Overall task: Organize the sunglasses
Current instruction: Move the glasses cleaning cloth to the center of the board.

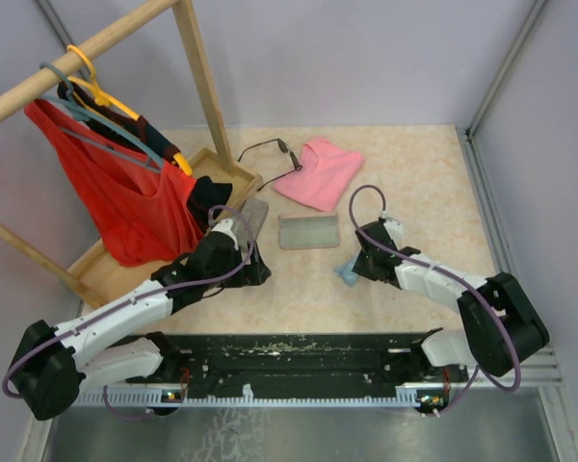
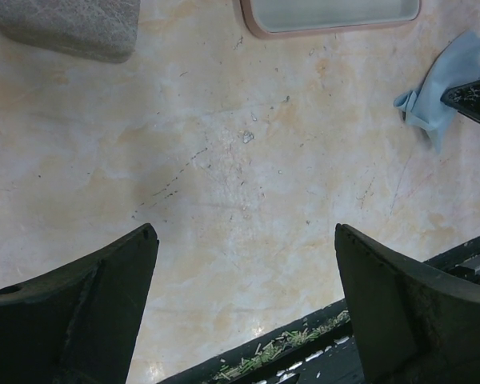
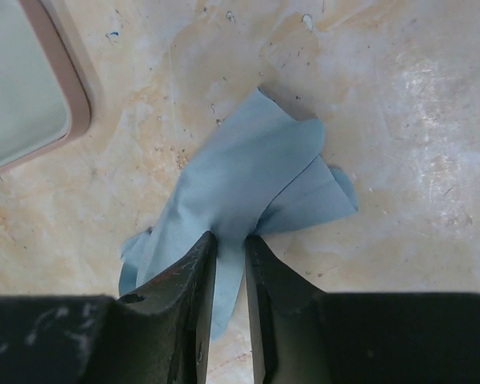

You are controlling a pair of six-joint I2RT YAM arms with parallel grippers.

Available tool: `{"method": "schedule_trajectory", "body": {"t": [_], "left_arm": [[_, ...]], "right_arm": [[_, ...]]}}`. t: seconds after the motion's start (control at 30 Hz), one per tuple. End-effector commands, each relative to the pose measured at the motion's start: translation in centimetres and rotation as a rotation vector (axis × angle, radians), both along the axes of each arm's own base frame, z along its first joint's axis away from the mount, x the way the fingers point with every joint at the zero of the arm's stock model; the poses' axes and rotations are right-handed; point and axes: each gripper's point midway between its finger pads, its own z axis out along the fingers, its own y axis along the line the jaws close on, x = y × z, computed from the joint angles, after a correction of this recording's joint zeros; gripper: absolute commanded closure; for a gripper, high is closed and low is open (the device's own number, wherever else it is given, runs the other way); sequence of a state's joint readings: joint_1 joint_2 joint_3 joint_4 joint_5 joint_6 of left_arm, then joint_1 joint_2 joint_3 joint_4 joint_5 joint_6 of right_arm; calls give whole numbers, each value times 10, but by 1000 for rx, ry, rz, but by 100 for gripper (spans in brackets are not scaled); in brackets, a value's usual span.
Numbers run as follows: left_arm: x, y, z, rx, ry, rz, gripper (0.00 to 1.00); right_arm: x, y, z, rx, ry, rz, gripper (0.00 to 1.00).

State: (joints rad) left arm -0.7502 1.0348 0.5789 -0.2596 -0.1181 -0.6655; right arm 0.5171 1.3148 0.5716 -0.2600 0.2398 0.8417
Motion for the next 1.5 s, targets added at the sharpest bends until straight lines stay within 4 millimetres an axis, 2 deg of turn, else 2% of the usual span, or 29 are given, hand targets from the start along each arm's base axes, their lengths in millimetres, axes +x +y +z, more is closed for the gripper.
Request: {"method": "schedule_trajectory", "body": {"t": [0.0, 0.17, 0.33, 0.5, 0.7, 0.83, 0.9, 0.93, 1.03, 1.13, 1.17, 1.47], "left_arm": [[4, -5, 7, -25, -24, -11, 4], [5, -5, 9, -28, -31, -7, 4], [7, -7, 16, -42, -52, -14, 5], [7, 0, 22, -43, -81, 14, 6], [6, 19, 26, -41, -112, 97, 6], [3, 25, 29, -45, -125, 109, 6], [2, 28, 28, -40, -124, 113, 5], [1, 28, 28, -37, -122, 112, 6], [1, 30, 28, -31, -120, 116, 5], [1, 30, 27, -26, -118, 116, 5], [1, 30, 27, -26, -117, 116, 5], [8, 17, 19, -5, -109, 63, 4]], "right_arm": [[3, 11, 0, 24, 1, 41, 82], [3, 17, 17, 35, -62, 106, 100], [0, 44, 53, 91, -169, 303, 100], [-11, 77, 86, 192, -272, 527, 100], [-43, 138, 117, 368, -342, 900, 100], [-78, 166, 109, 402, -278, 1194, 100], [-93, 168, 92, 420, -176, 1287, 98], [-95, 165, 77, 405, -107, 1292, 96], [-84, 150, 47, 274, -2, 1227, 95], [-68, 130, 29, 130, 40, 1098, 93], [-62, 123, 26, 89, 47, 1055, 93], [-39, 80, 30, -126, 35, 816, 55]]}}
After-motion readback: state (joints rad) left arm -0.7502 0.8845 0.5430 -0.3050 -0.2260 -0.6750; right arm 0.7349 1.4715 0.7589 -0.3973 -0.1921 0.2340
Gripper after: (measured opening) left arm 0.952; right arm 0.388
